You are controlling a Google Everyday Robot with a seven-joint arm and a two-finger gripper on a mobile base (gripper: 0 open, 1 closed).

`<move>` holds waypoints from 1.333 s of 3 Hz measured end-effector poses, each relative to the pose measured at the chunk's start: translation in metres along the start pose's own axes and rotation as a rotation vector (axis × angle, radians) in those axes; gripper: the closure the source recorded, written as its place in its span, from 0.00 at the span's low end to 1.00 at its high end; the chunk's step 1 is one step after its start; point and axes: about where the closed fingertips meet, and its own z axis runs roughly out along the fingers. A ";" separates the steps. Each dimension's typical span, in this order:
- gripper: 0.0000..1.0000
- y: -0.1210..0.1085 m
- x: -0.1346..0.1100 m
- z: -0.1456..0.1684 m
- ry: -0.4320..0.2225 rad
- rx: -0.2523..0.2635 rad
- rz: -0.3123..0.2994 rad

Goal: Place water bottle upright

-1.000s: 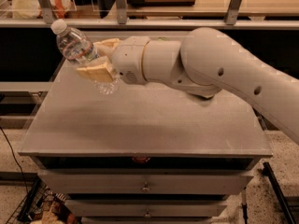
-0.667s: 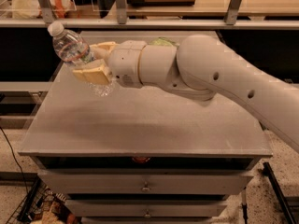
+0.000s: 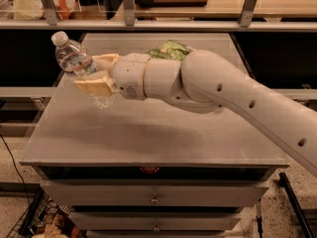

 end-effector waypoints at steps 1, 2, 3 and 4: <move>1.00 0.002 0.007 0.004 -0.045 -0.020 0.042; 1.00 0.003 0.013 0.007 -0.076 -0.035 0.078; 1.00 0.005 0.018 0.010 -0.093 -0.048 0.107; 1.00 0.008 0.022 0.013 -0.108 -0.060 0.127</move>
Offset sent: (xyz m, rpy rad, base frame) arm 0.0050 0.0033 -0.0220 0.1382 0.0885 0.0548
